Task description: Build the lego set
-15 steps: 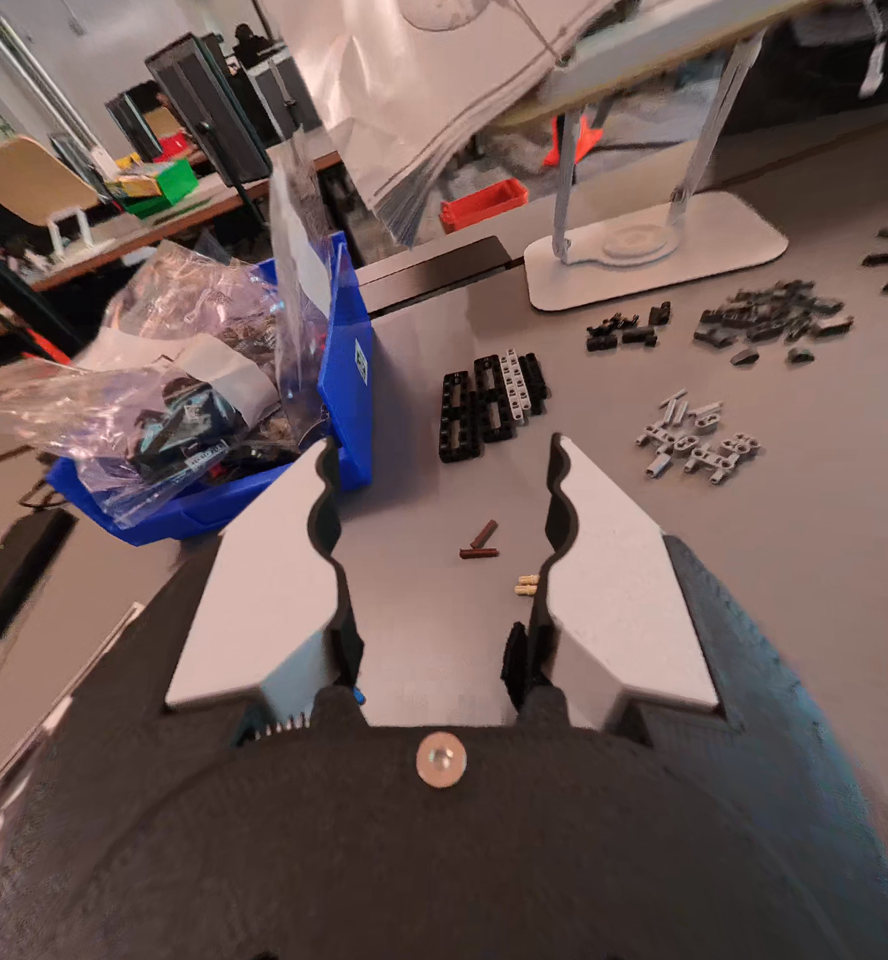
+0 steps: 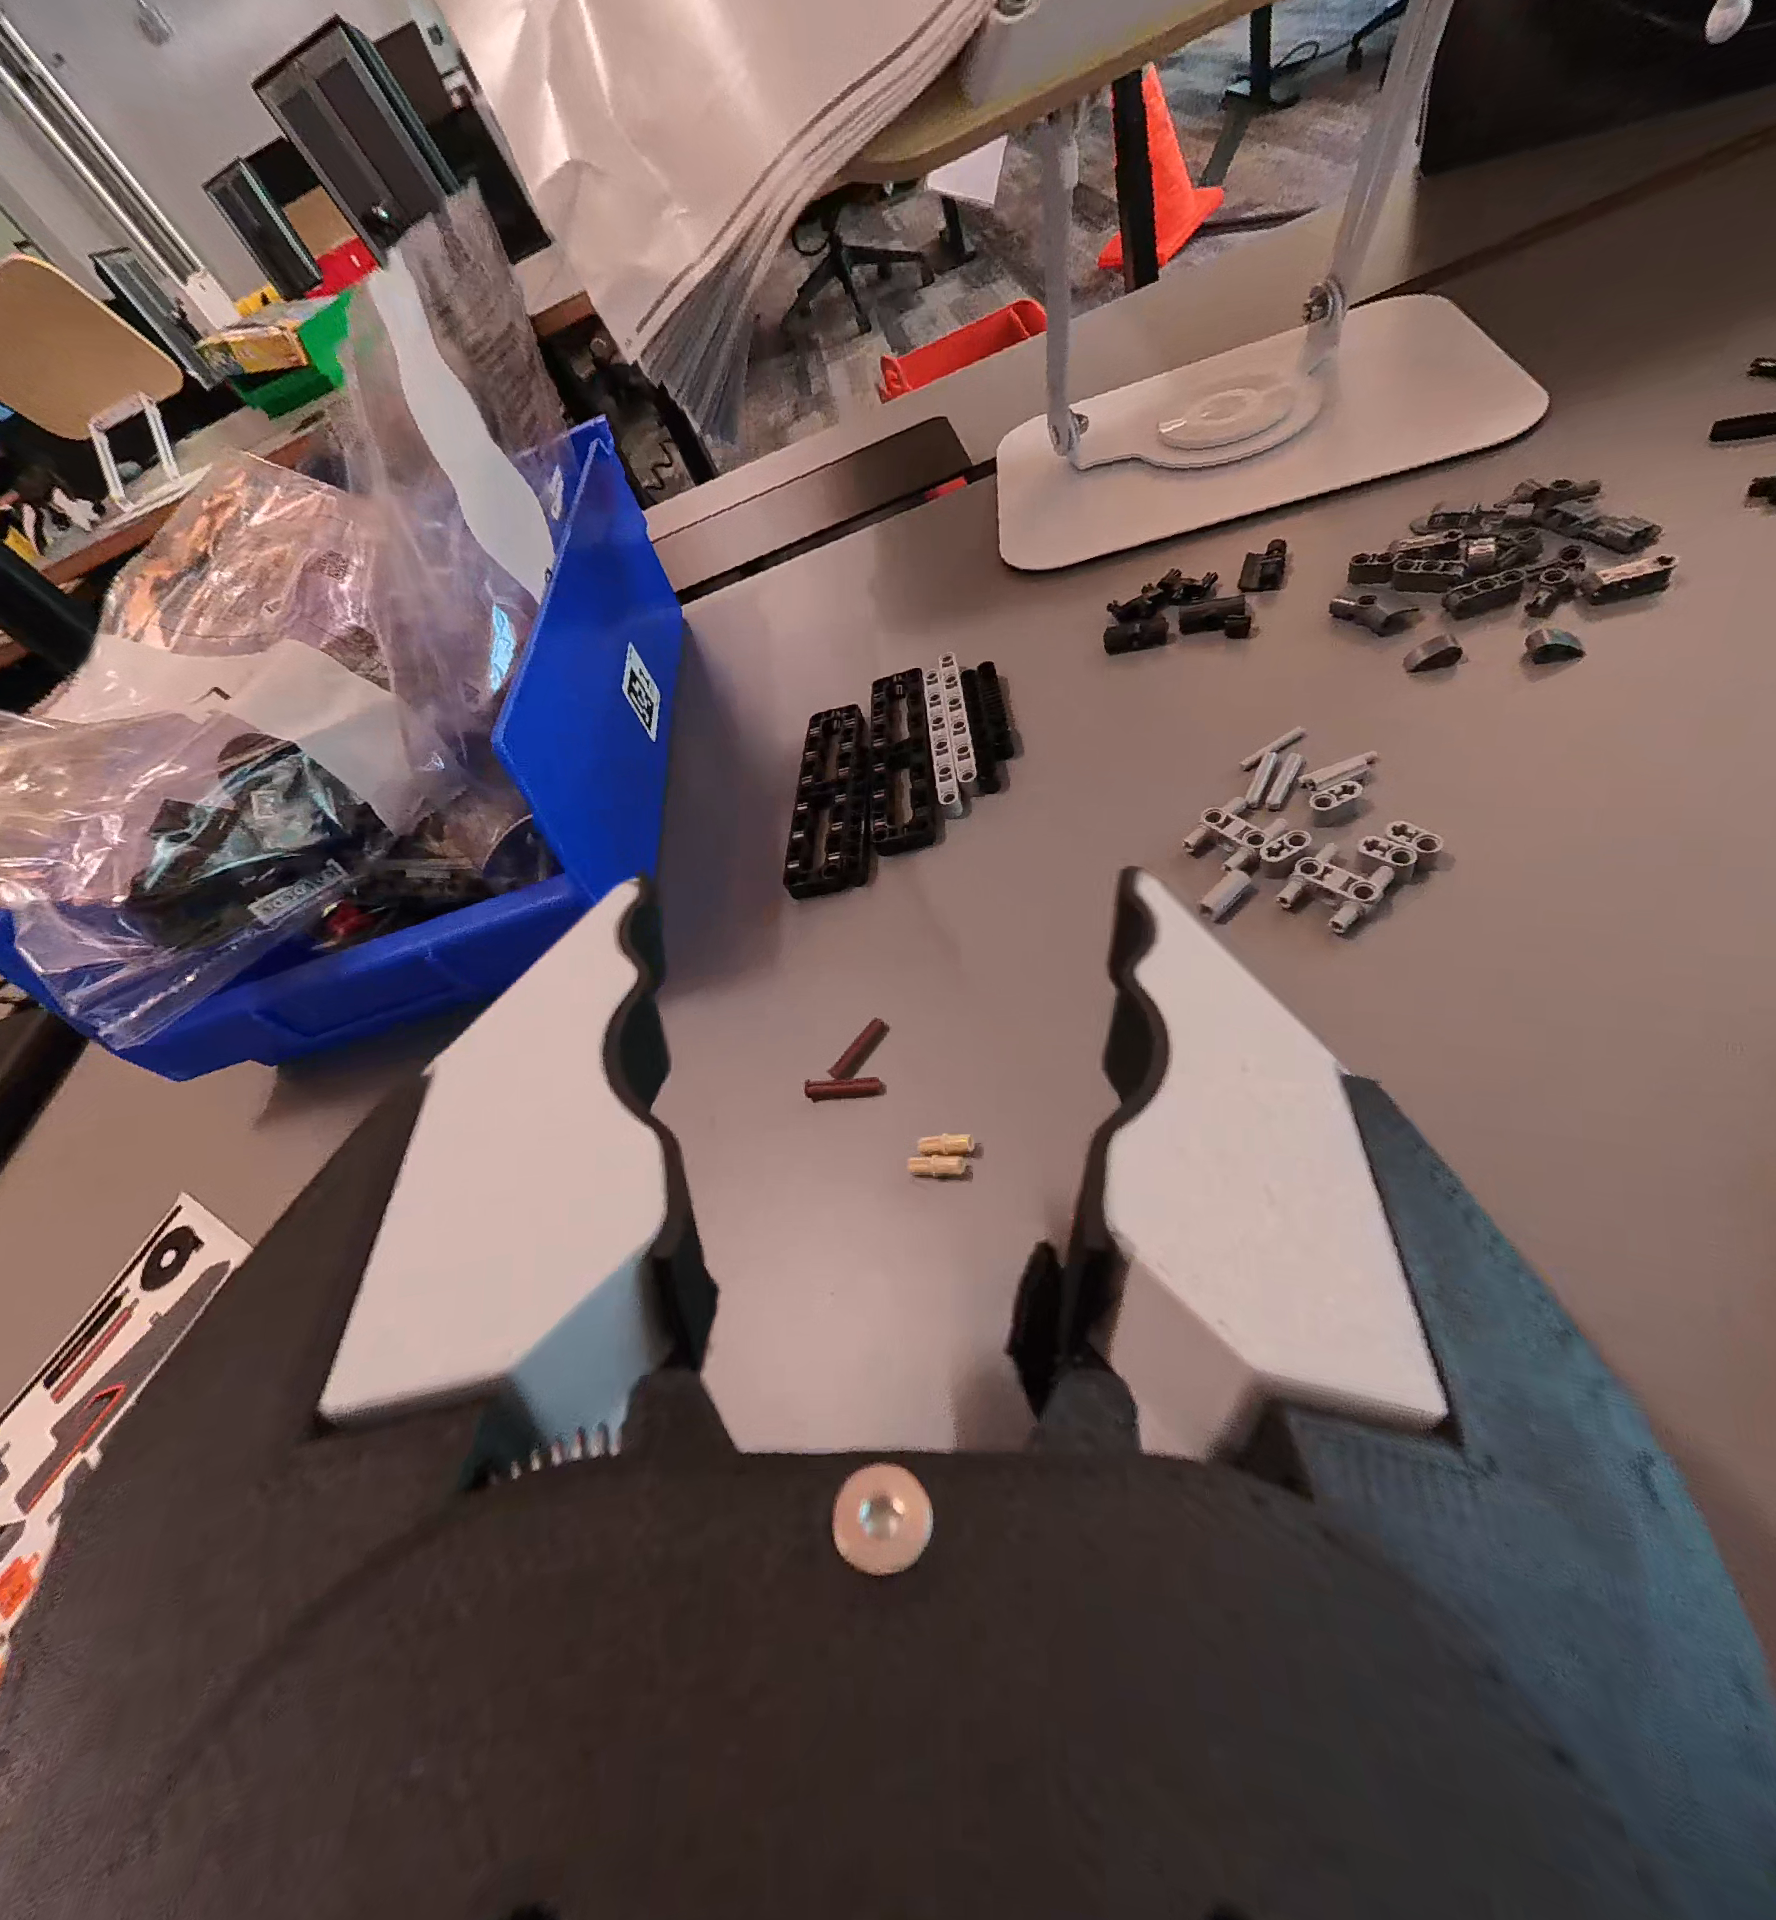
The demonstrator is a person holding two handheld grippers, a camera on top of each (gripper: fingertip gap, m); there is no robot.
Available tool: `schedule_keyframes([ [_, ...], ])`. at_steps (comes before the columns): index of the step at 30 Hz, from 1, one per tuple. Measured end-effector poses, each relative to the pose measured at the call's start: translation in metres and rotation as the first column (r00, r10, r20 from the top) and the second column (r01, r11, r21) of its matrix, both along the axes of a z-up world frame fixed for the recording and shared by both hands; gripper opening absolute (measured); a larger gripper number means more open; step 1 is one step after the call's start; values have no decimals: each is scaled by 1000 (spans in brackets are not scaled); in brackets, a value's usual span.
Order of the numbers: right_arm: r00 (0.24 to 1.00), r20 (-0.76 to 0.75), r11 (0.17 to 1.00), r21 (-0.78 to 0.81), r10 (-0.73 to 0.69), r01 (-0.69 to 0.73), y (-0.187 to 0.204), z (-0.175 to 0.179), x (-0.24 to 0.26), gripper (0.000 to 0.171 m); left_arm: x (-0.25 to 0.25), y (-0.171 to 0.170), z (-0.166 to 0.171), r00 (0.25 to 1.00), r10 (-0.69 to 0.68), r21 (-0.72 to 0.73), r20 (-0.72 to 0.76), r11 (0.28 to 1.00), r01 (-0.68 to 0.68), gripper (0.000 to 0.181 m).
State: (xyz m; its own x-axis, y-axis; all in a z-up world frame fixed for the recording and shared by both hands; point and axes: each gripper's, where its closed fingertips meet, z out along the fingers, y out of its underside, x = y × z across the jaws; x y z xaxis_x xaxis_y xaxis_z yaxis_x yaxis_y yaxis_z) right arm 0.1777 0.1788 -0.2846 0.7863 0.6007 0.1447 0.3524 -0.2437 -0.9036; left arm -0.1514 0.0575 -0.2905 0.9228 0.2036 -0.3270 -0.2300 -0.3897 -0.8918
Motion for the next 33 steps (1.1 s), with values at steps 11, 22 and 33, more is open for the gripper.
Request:
schedule_keyframes([
  [11, 984, 60, 986, 5, 168, -168, 4, 2, 21, 0, -12, -24, 15, 994, -103, 53, 42, 994, 100, 0],
  [22, 992, 6, 992, -19, 126, -126, 31, -14, 33, 39, -30, -32, -1, 996, -48, 58, 79, 997, 43, 47],
  [33, 992, 40, 993, 18, 118, -119, 40, -15, 24, 50, -35, -39, -16, 992, -29, 39, 121, 999, 25, 49],
])
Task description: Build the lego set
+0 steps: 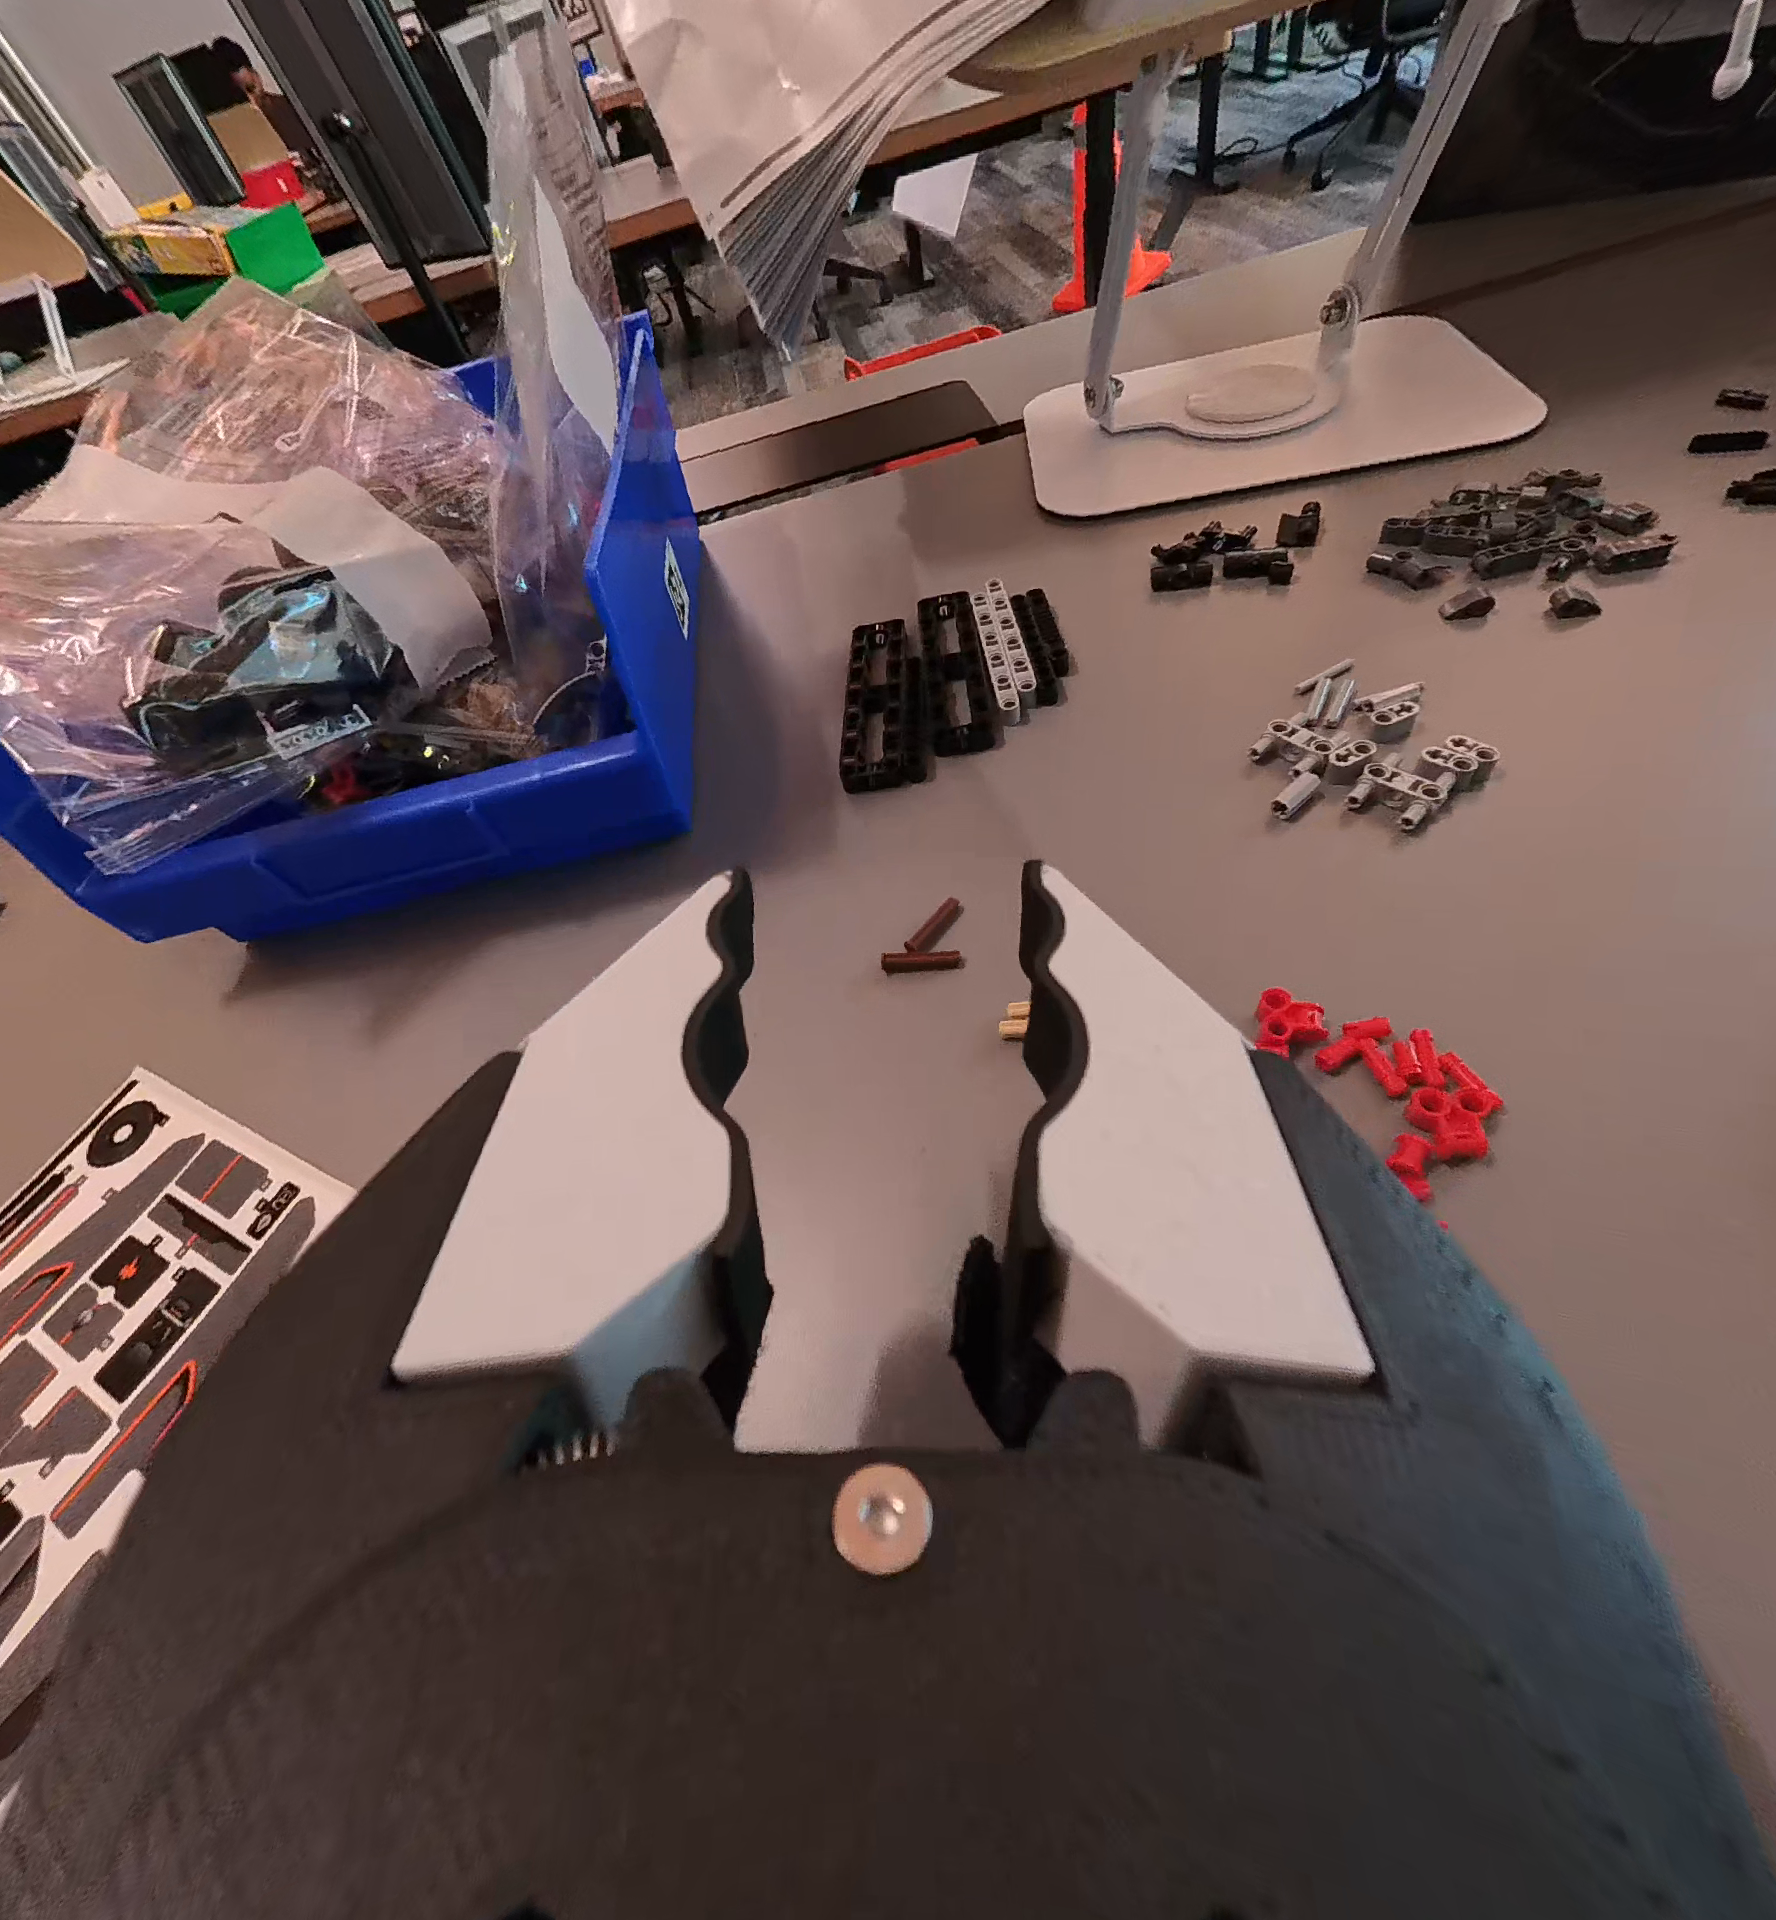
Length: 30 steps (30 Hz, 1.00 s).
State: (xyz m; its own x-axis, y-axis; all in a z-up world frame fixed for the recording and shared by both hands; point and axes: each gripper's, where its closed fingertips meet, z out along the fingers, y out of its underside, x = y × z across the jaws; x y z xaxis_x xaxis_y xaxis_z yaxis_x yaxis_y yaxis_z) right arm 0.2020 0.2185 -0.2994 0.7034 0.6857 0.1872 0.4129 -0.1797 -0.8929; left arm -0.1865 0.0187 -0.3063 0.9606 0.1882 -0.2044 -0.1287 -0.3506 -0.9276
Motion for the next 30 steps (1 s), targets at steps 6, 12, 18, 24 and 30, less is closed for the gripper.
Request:
schedule_keyframes([
  [6, 1000, -17, 1000, -16, 1, -2, 4, -4, -4, 53, -5, -3, -9, 1000, 16, -18, 1, 1000, -16, 52],
  [12, 1000, -22, 1000, -14, 12, -12, 7, -5, -11, 56, -4, -4, -18, 1000, 17, -38, 10, 999, -17, 53],
  [18, 999, -44, 999, -31, 19, -21, 10, -6, -16, 58, -10, -8, -21, 999, 35, -45, 17, 998, -34, 54],
  [24, 998, -52, 999, -42, 24, -26, 11, -8, -18, 59, -23, -15, -18, 998, 60, -34, 31, 998, -59, 52],
  [30, 997, -68, 998, -45, 37, -40, 7, -4, -14, 55, -28, -17, -11, 996, 43, -11, 74, 999, -42, 45],
])
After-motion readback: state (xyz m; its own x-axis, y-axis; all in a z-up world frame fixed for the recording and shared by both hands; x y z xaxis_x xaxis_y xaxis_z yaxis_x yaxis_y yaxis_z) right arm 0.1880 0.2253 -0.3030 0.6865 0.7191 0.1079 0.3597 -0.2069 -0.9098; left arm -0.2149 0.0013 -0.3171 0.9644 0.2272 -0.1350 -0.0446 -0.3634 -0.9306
